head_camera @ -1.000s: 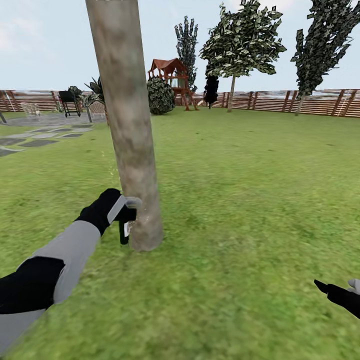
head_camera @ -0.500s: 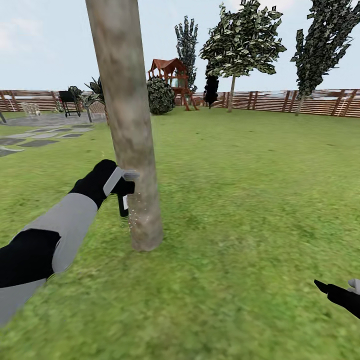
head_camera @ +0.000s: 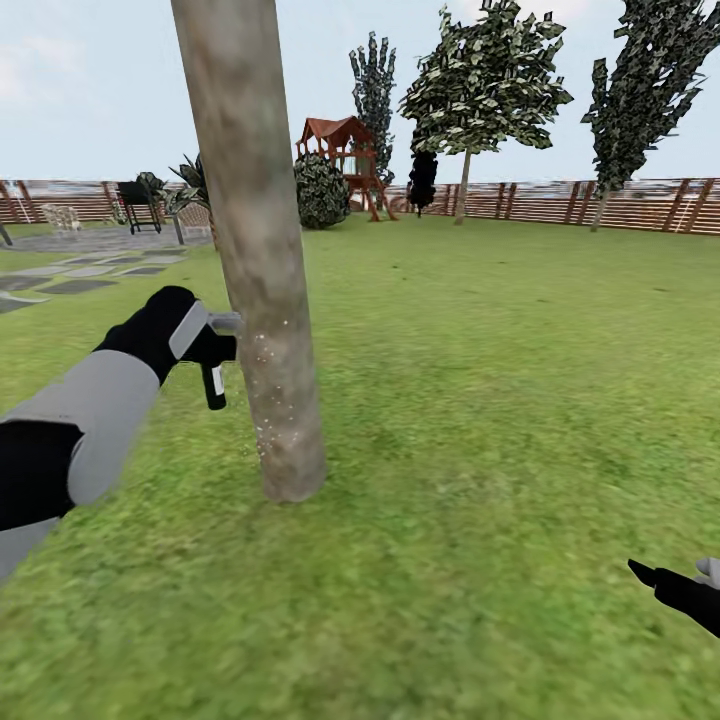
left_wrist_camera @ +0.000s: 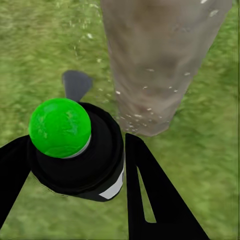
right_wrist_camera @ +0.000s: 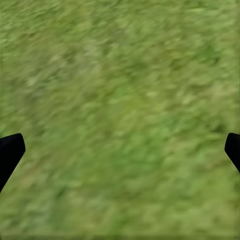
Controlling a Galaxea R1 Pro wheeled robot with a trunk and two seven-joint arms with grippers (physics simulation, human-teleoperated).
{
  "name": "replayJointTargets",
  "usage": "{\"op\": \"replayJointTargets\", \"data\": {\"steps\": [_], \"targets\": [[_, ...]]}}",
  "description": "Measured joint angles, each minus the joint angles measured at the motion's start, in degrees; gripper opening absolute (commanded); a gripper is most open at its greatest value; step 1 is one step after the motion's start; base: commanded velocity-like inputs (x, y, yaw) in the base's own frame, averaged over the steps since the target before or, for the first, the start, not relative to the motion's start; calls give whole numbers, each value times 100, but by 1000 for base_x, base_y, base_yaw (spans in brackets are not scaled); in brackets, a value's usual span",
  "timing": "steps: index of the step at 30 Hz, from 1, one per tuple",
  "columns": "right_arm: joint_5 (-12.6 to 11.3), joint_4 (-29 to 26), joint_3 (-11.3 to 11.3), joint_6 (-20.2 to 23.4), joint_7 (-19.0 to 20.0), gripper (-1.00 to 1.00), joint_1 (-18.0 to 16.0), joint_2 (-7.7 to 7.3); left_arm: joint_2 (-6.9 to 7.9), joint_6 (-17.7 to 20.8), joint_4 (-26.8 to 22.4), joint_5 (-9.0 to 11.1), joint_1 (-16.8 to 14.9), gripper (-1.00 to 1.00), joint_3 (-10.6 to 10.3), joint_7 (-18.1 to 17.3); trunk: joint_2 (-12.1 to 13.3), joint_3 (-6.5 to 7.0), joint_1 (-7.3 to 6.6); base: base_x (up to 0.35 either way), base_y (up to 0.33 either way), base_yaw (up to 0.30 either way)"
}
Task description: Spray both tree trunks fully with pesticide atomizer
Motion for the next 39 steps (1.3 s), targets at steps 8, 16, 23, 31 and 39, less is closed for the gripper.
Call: {"op": "replayJointTargets", "data": {"steps": [8, 16, 23, 31, 39], "targets": [[-2, -1, 0, 0, 0, 100, 0, 0, -23, -1, 16, 8, -322, -100, 1, -2, 0, 0, 0, 0, 0, 0], [0, 0, -2, 0, 0, 100, 0, 1, -57, -37, 1058, 6, -275, -100, -38, -32, 1, -1, 1, 0, 0, 0], [1, 0, 0, 0, 0, 100, 0, 0, -188, -323, 1277, -8, 419, -100, -41, -72, 1, -2, 1, 0, 0, 0], [0, 0, 0, -6, 0, 100, 0, 3, -221, -1064, 1303, -5, 1448, -100, -38, -83, 1, -1, 1, 0, 0, 0], [2, -1, -9, -3, 0, 100, 0, -1, -228, -1254, 1301, 32, 1953, -100, -36, -100, 0, 0, 0, 0, 0, 83]]}}
